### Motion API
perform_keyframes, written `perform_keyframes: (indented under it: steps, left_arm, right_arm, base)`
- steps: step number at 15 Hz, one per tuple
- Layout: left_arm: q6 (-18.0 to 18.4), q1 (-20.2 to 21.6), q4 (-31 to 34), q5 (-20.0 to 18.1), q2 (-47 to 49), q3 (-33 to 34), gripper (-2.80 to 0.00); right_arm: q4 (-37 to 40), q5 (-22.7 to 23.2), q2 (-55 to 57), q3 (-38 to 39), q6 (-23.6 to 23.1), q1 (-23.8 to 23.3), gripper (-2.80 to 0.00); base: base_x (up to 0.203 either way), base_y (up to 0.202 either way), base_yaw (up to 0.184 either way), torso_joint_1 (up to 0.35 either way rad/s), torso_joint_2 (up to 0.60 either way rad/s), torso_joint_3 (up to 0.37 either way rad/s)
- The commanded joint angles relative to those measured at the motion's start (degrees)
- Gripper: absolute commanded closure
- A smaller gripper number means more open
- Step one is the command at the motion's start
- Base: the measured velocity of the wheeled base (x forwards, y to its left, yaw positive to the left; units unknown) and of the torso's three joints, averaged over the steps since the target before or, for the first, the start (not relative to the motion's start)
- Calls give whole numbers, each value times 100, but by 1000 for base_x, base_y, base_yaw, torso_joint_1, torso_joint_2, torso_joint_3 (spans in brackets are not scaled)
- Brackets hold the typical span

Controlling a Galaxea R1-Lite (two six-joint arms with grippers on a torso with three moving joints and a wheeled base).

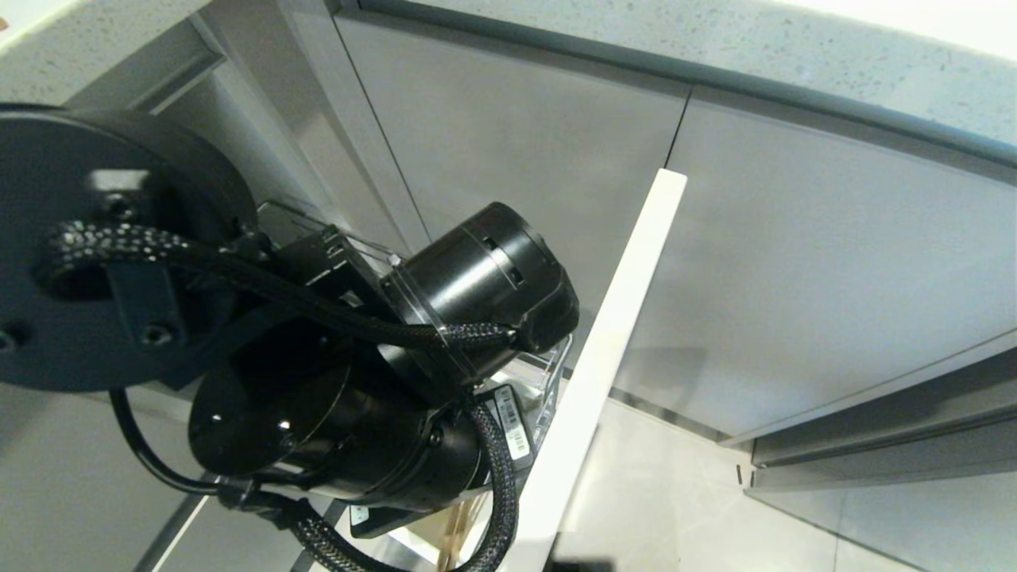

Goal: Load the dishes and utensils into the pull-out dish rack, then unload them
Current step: Take the spoon out of the cupboard

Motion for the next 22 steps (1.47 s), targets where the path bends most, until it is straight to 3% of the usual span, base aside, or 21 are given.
perform_keyframes:
  steps: [1, 8, 22]
  left_arm:
    - [-40, 1, 52, 19, -14, 10, 0]
    - [-35, 9, 79, 50, -62, 7, 0]
    - [29, -6, 96, 233, -1037, -377, 0]
  right_arm:
    - [0, -2, 5, 9, 1, 2, 0]
    - [0, -2, 5, 9, 1, 2, 0]
    - [0, -2, 5, 9, 1, 2, 0]
  base:
    - [0, 0, 0, 0, 0, 0]
    - [0, 0, 0, 0, 0, 0]
    - [0, 0, 0, 0, 0, 0]
